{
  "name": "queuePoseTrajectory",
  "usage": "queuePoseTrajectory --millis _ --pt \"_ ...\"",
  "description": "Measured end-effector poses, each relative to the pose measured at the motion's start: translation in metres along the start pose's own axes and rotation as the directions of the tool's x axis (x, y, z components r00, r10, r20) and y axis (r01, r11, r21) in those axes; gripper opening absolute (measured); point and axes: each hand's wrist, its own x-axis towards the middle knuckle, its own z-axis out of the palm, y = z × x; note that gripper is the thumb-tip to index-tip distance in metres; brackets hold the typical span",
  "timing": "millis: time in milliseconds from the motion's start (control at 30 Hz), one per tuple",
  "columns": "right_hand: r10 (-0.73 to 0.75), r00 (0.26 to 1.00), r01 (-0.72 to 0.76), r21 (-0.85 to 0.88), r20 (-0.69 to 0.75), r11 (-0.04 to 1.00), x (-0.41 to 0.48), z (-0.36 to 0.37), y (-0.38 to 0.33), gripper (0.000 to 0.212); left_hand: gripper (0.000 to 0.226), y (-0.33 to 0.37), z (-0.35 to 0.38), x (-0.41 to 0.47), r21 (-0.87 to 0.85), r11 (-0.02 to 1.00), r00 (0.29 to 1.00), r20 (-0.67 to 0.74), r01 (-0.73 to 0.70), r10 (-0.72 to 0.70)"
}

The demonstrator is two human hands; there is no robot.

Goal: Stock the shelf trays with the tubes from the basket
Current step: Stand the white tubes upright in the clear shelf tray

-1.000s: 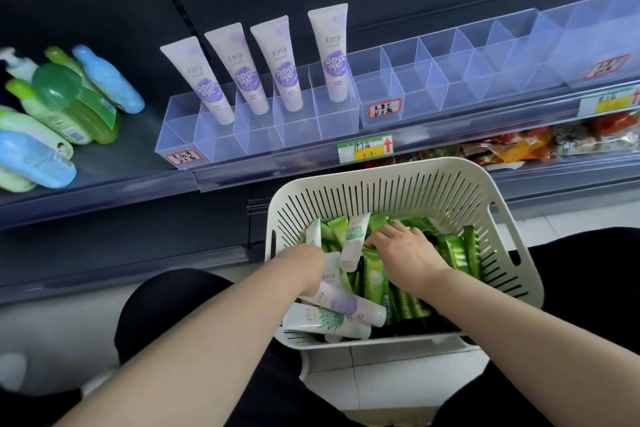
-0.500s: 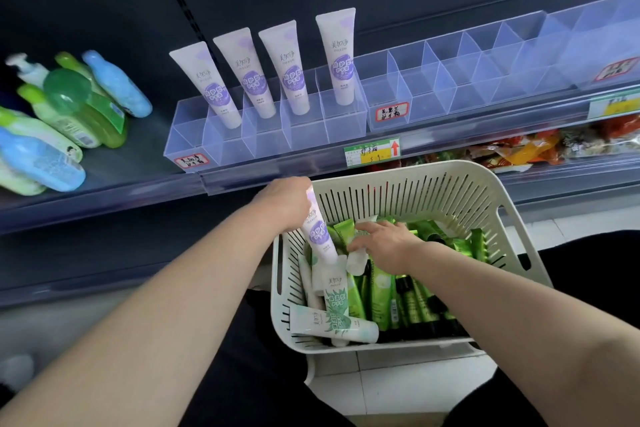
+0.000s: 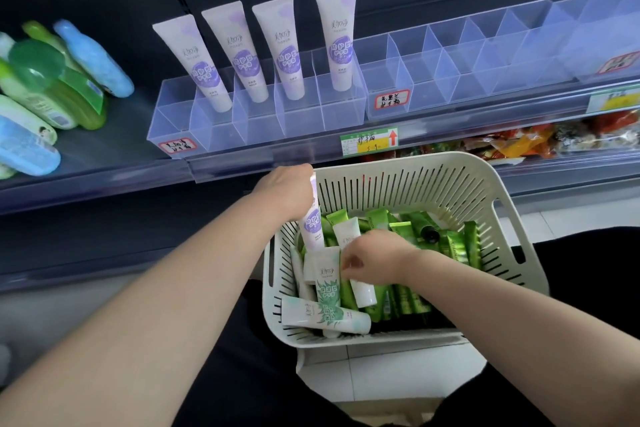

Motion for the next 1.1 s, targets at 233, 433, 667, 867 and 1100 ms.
queuePoseTrajectory --millis 233,433,667,867,1100 --pt "0.229 0.968 -0.239 -0.095 -0.102 0.966 0.036 0.008 0.024 0.057 0.007 -0.02 0.003 -0.003 -0.085 0.996 0.999 -0.009 0.035 -0.036" --pt "0.338 0.93 -0.333 -0.062 0.146 0.941 0.061 0.01 0.017 0.07 0.005 -0.025 0.003 -0.005 -0.075 0.997 0.999 0.001 0.032 -0.032" --pt "0.41 0.885 -0.45 0.183 0.221 0.874 0.077 0.007 0.011 0.089 0.01 -0.017 0.004 -0.005 -0.032 0.999 0.999 -0.036 -0.015 0.014" --pt "0.395 0.876 -0.442 0.138 0.276 0.886 0.076 0.003 0.002 0.056 0.008 -0.021 0.003 -0.004 -0.068 0.998 1.0 -0.021 -0.01 0.008" --pt "0.37 0.929 -0.352 0.375 0.026 0.857 0.048 -0.016 0.013 0.058 0.01 -0.021 0.005 -0.008 -0.061 0.998 0.999 -0.053 -0.013 0.009"
